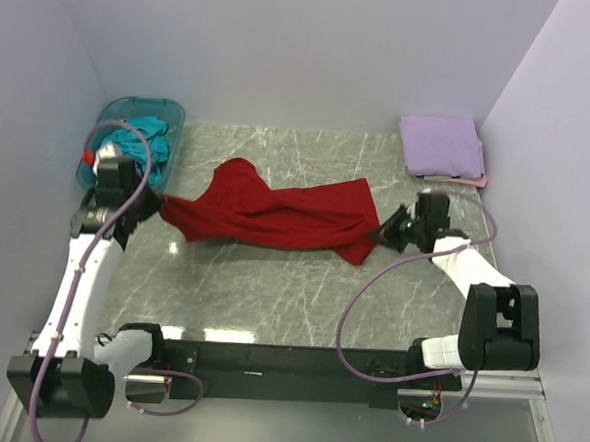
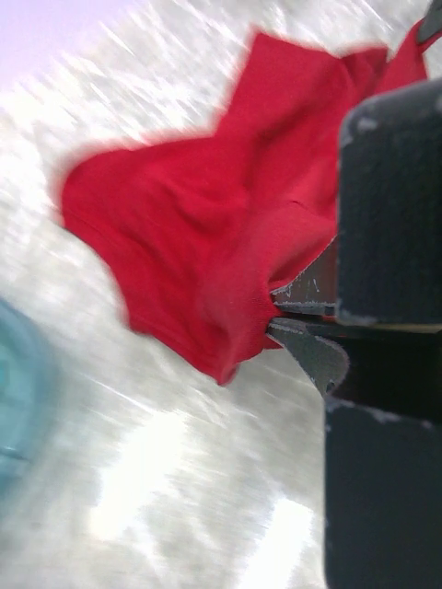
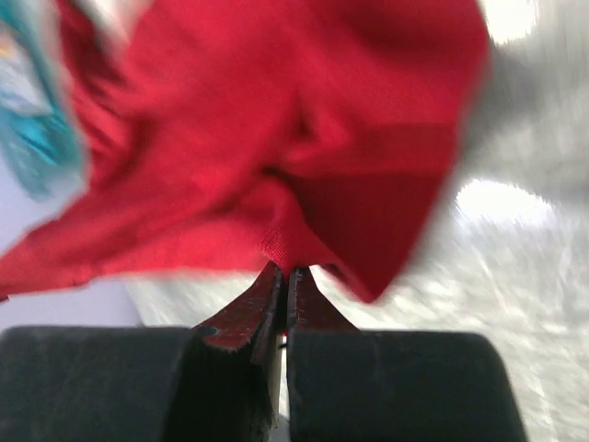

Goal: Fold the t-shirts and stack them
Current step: Flatten the tshirt out

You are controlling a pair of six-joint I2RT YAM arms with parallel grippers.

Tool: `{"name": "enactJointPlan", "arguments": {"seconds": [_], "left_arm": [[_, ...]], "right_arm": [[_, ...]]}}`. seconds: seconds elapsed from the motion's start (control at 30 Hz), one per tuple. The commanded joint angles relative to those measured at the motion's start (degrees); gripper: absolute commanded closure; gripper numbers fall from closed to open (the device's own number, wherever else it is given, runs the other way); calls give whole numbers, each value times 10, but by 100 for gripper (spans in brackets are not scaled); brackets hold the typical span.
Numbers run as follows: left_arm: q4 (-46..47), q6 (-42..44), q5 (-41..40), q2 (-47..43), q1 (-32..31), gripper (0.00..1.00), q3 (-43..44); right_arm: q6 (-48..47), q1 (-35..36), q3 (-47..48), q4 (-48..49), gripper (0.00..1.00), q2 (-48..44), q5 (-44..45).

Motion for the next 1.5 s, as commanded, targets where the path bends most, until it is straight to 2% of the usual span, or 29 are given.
{"name": "enactJointPlan", "arguments": {"seconds": [0.0,0.17,0.23,0.33,0.43,0.6,0.7,0.8,0.87,1.0,1.2,1.3,1.33,1.4,1.47], "left_arm": [[43,-2,-39,46,10,99,106],[4,-17,-24,156,58,99,326],[-20,-27,-14,181,81,99,427],[-22,-39,-3,175,101,99,513],[-6,-39,6,129,102,99,546],[49,-19,-11,14,102,99,531],[26,12,-38,-26,100,99,580],[25,43,-79,-54,74,99,655],[40,63,-96,-83,44,99,665],[64,98,-101,-110,11,99,656],[71,117,-49,-87,-9,99,545],[102,110,-4,-61,-8,99,442],[118,108,13,-47,-8,99,383],[179,103,29,-29,-8,99,288],[223,99,50,8,-8,99,230]], "right_arm": [[18,-15,103,-22,100,-37,41],[39,-59,268,-64,100,-35,32],[36,-67,345,-91,100,-41,40],[25,-84,419,-103,100,-65,38],[-8,-95,467,-126,100,-105,38],[-59,-115,486,-150,100,-196,43],[-96,-117,503,-180,100,-259,59],[-140,-117,530,-209,100,-312,71],[-163,-116,552,-236,100,-340,77],[-173,-105,552,-249,100,-374,117],[-175,-104,481,-236,100,-376,96],[-190,-104,415,-233,100,-352,96],[-193,-103,376,-223,100,-336,99],[-189,-103,328,-192,100,-318,105],[-175,-103,263,-141,100,-280,108]]}}
